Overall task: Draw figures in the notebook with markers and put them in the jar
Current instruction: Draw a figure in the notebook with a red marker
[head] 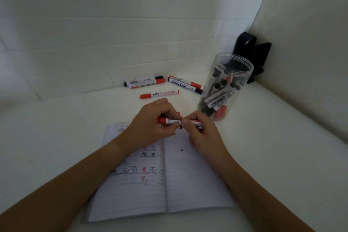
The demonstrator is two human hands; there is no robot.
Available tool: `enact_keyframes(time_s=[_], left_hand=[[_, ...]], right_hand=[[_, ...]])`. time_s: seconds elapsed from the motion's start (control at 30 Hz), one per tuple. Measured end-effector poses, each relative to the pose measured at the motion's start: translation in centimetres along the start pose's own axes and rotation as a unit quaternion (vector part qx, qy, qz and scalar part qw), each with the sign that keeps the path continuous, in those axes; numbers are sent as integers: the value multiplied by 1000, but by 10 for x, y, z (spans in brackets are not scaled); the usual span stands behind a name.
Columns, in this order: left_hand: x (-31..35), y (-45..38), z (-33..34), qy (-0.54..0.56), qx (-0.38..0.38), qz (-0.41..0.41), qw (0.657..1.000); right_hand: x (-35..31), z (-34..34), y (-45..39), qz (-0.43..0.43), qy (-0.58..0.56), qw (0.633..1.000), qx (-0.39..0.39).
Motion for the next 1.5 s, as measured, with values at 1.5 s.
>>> enact_keyframes(time_s=[1.5], left_hand=[[-7,12,31,83,-109,-53,989]], right_hand=[[-37,29,12,-226,360,901,80]])
Point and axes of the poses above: each hand's wrist, its own y-axis away from the middle knuckle, its own z-axis out of the palm, x = y × z, the point moved 10 cm from there along -y, towards the middle knuckle, and after that the axes turned 15 degrees about z, right-handed, at the moved point
